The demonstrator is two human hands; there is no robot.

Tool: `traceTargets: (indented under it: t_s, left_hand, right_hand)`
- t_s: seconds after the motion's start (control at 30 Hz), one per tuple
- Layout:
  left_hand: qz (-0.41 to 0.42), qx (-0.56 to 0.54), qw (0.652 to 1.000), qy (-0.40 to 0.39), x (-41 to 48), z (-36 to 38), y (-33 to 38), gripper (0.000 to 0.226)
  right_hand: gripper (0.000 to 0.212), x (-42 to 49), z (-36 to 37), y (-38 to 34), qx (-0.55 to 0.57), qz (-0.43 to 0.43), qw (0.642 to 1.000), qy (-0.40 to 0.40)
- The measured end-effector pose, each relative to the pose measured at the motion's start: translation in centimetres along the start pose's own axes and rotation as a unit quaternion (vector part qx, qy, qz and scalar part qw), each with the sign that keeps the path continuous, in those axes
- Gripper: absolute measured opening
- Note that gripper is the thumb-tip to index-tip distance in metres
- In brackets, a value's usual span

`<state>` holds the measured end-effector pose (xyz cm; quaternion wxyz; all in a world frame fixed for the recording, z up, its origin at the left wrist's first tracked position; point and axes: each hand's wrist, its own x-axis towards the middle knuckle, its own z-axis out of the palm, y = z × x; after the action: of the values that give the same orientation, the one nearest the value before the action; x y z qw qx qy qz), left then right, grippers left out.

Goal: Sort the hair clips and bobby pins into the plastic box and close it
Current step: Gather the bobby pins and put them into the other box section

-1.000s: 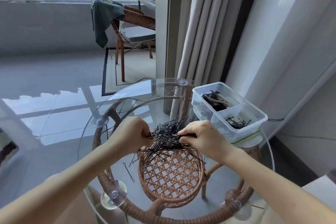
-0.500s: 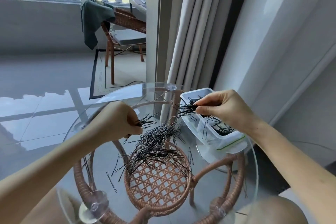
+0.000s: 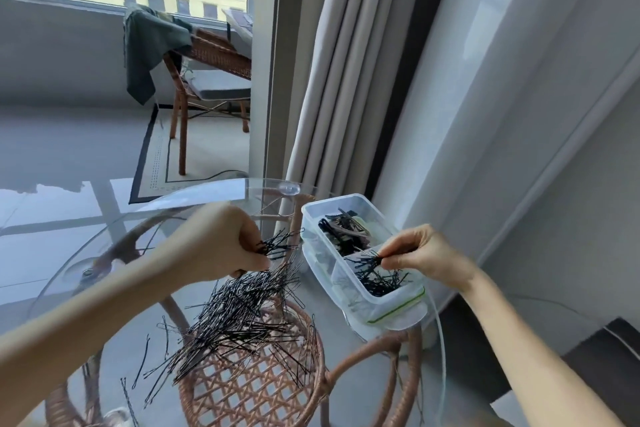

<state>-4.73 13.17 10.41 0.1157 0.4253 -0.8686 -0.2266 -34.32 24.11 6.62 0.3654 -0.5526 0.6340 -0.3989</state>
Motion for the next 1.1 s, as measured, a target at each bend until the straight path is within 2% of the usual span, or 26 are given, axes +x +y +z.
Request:
traceTargets:
  t_s: [0.17, 0.27, 0.37, 0.47, 0.57, 0.7, 0.77, 0.87, 0.9, 0.97, 1.03, 1.1]
  left_hand:
    - [0.031, -0.005, 0.999, -0.016, 1.0, 0.8, 2.1, 0.015]
    - [0.067, -0.018, 0.998, -0.013, 2.0, 1.3, 4.0, 0.015]
    - [0.098, -0.034, 0.995, -0.008, 3.3, 2.1, 6.5, 0.015]
    - [0.126, -0.025, 0.991, -0.02, 4.6, 3.8, 9.4, 0.016]
    - [0.149, 0.026, 0.988, -0.045, 5.7, 6.3, 12.2, 0.021]
    - [0.184, 0.172, 0.964, -0.081, 6.7, 9.9, 14.5, 0.029]
    - [0.192, 0.229, 0.944, -0.139, 6.9, 10.9, 15.1, 0.006]
    - [0.201, 0.275, 0.921, -0.188, 6.8, 10.4, 15.3, 0.015]
    - [0.208, 0.272, 0.921, -0.186, 6.8, 9.7, 15.1, 0.027]
    - [0.215, 0.201, 0.939, -0.18, 7.1, 8.0, 14.1, 0.034]
    - [0.21, 0.045, 0.961, -0.171, 7.2, 5.9, 12.1, 0.026]
    - [0.204, -0.088, 0.97, -0.1, 7.0, 4.0, 9.2, 0.018]
  right_hand:
    - [0.016, 0.6, 0.0, -0.3, -0.173, 0.049, 0.975, -0.133]
    - [0.015, 0.5, 0.6, -0.6, -0.243, 0.046, 0.958, -0.148]
    - [0.016, -0.5, -0.2, -1.2, -0.203, 0.032, 0.974, -0.093]
    - [0.021, -2.0, -1.5, -1.2, -0.155, -0.004, 0.986, 0.06]
    - [0.022, -3.9, -2.9, -0.8, -0.111, -0.038, 0.973, 0.196]
    - [0.025, -5.5, -3.6, -0.4, -0.118, -0.048, 0.967, 0.22]
    - [0.023, -5.9, -3.2, -0.3, -0.139, -0.041, 0.967, 0.209]
    - [0.019, -6.3, -2.5, -0.7, -0.159, -0.041, 0.963, 0.212]
    - [0.018, -6.4, -2.2, -1.0, -0.161, -0.046, 0.961, 0.221]
    - [0.015, -6.6, -1.2, -2.1, -0.16, -0.062, 0.954, 0.246]
    - [0.012, -6.8, 0.4, -3.7, -0.155, -0.089, 0.944, 0.278]
    - [0.011, -7.2, 2.7, -5.5, -0.148, -0.127, 0.934, 0.3]
